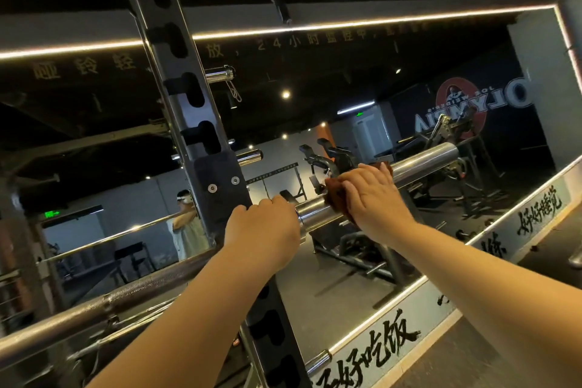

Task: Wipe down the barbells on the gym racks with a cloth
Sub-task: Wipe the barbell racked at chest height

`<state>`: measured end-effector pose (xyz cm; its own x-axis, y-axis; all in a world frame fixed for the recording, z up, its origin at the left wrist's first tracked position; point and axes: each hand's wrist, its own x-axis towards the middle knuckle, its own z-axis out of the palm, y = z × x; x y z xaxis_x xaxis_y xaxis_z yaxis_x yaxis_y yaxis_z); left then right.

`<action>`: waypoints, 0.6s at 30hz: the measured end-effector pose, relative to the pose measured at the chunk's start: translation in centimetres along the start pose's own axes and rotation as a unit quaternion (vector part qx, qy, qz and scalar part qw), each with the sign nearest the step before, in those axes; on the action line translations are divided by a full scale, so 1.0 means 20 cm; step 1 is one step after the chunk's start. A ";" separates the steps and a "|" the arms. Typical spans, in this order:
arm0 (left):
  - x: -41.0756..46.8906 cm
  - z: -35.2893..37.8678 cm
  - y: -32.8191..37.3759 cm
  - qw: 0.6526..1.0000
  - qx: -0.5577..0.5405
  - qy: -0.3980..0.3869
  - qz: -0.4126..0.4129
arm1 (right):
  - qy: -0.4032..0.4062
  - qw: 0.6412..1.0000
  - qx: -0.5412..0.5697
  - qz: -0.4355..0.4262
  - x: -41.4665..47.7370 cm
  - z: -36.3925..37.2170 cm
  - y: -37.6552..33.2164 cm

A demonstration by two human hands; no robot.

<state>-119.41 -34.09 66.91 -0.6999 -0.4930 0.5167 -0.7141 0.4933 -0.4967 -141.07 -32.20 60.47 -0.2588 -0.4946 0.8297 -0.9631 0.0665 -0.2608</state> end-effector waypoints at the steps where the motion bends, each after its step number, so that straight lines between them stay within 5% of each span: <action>1: 0.03 0.00 0.02 1.000 -0.003 -0.007 -0.007 | -0.002 1.000 -0.006 0.024 0.00 -0.01 -0.06; 5: 0.09 0.00 0.08 1.000 -0.016 -0.002 -0.019 | -0.018 0.997 -0.015 -0.078 -0.07 0.03 -0.24; 9: 0.05 0.03 0.10 0.999 0.001 0.045 -0.028 | 0.012 0.992 0.039 -0.117 -0.06 0.03 -0.03; 13: 0.05 0.05 0.10 0.998 0.003 0.058 -0.024 | 0.058 0.996 0.059 -0.035 -0.06 0.06 0.05; 18: 0.04 0.05 0.12 0.996 0.009 0.088 -0.033 | 0.104 0.984 0.133 0.062 -0.07 0.13 -0.28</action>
<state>-121.65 -34.03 65.56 -0.6395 -0.3902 0.6624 -0.7601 0.4501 -0.4686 -135.15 -34.07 59.49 -0.4086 -0.3076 0.8593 -0.8770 -0.1283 -0.4630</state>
